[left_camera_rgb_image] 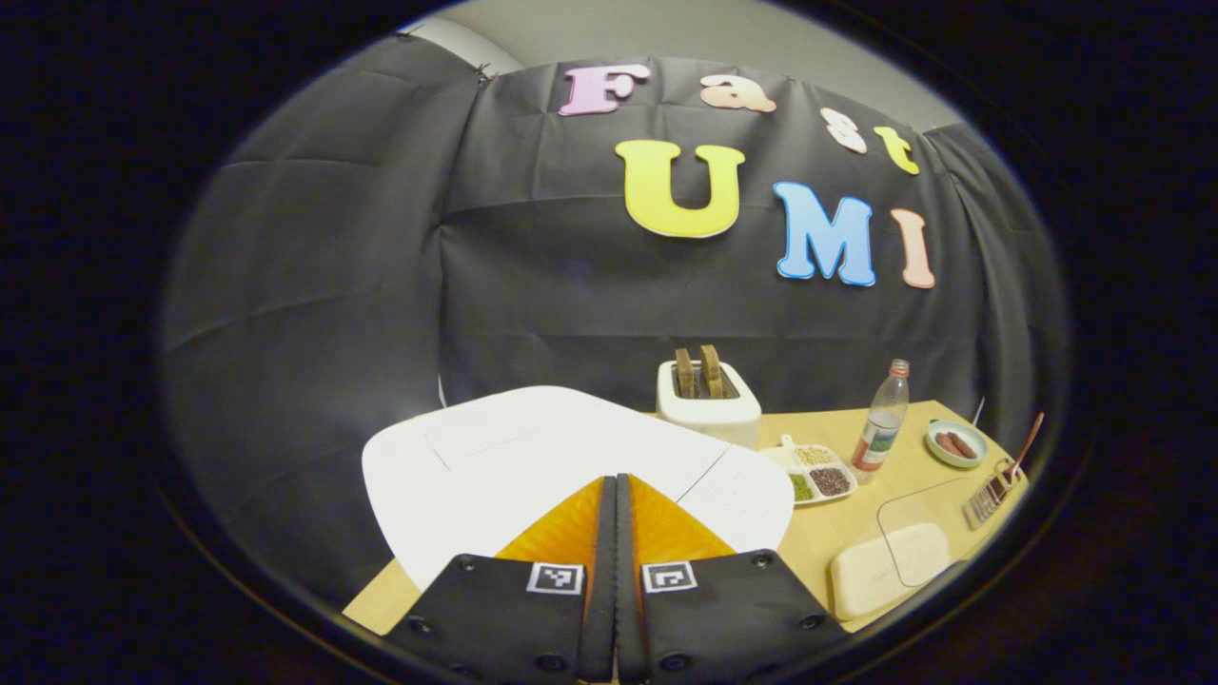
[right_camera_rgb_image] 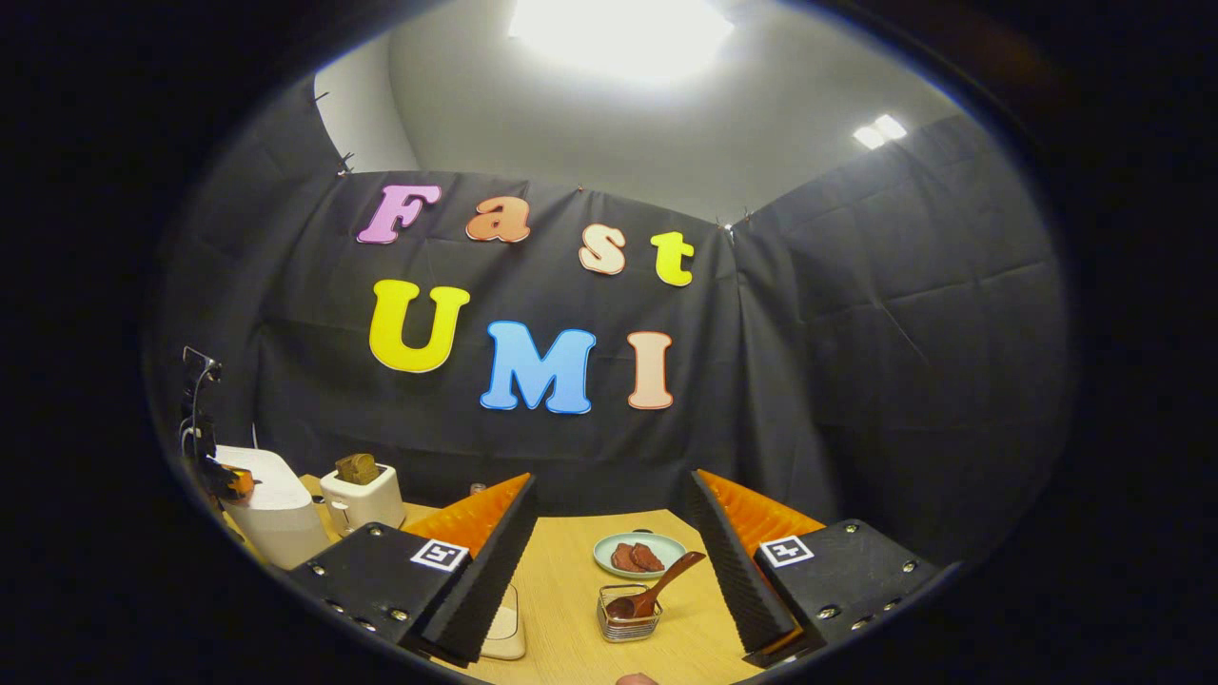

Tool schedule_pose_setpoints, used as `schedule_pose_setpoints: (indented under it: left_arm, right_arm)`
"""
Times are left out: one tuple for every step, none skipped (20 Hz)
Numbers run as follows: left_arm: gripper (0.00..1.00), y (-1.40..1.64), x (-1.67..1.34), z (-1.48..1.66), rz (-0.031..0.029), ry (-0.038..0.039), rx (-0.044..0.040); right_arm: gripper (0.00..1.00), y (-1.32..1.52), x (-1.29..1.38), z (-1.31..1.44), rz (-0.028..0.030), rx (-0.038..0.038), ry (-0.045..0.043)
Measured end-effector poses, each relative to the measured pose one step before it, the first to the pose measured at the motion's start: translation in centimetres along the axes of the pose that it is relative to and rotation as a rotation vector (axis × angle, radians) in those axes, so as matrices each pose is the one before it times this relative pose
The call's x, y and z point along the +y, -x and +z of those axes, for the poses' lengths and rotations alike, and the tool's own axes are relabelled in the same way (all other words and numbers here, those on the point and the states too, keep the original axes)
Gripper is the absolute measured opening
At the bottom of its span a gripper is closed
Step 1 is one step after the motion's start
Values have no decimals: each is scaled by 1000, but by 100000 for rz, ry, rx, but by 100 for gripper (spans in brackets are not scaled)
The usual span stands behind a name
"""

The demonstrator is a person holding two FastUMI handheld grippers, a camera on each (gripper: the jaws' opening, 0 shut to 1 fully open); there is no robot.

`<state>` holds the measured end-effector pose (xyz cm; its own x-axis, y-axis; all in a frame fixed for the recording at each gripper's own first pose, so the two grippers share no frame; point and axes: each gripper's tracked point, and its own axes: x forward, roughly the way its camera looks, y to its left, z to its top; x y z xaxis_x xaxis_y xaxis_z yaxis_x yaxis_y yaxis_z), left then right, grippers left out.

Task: Close the left gripper, press the button to open the rice cooker; take a wooden spoon from the chopstick holder with the right hand, scoop a spoonful of rice and pour it into the rice cooker, then put the wooden spoon back into the chopstick holder.

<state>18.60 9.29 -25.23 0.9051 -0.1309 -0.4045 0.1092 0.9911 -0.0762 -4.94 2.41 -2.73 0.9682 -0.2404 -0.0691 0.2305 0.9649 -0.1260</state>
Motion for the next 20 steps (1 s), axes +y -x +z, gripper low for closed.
schedule_pose_setpoints:
  left_arm:
    - [9,56,57,74,5,353,-551]
    - [9,-193,25,-112,6,1133,47]
    - [9,57,33,-139,-136,1121,-425]
    - [9,2,-17,-167,-220,1165,957]
    - [11,106,240,-387,-415,1862,1714]
    - [9,-34,45,124,-458,2972,573]
    - [9,179,121,-246,-398,2180,711]
    - [9,-6,-145,303,352,-73,-913]
    - [7,-132,208,-24,1038,-1387,-43]
    - [9,-22,102,312,1094,-1944,-770]
    - [9,224,-70,214,1190,-1922,395]
    - [9,416,-71,878,1158,-1075,-1962]
    - [9,172,-6,1214,1307,-944,-2379]
    - [9,400,182,1483,1435,-1065,-3136]
    - [9,296,262,1439,1480,-871,-2883]
    - [9,268,260,1471,1403,-125,-2570]
    - [9,322,364,1146,1587,221,-2441]
    - [9,473,233,1433,1739,163,-3029]
    - [9,609,77,1663,1096,2,-3939]
    - [9,863,-89,1458,685,38,-3160]
  right_arm:
    - [96,28,215,133,200,-415,-90]
    - [96,-44,160,117,119,-260,-248]
    - [96,61,-81,123,-315,-393,-78]
    - [95,168,-129,176,-582,-428,-106]
    - [95,287,-86,-35,-90,-188,-271]
    - [95,251,-81,38,39,-515,-132]
    - [95,72,-282,-118,-259,-656,-216]
    - [95,-30,-120,-327,292,699,-601]
    - [95,21,215,-654,1402,1924,-1164]
    - [95,-80,89,-249,1402,861,-862]
    - [95,-352,-619,10,74,164,-126]
    - [95,-259,-498,124,-218,-498,286]
    - [96,-204,-288,87,170,-677,340]
    - [96,-226,-192,99,684,-519,183]
    - [96,-101,-274,-79,601,-212,135]
    - [95,-332,-305,-14,526,-15,-91]
    - [95,-274,-329,26,694,-175,-416]
    - [95,-338,-341,135,415,-273,-391]
    - [95,-175,-440,16,355,-313,-188]
    - [95,-347,-353,28,331,-192,-151]
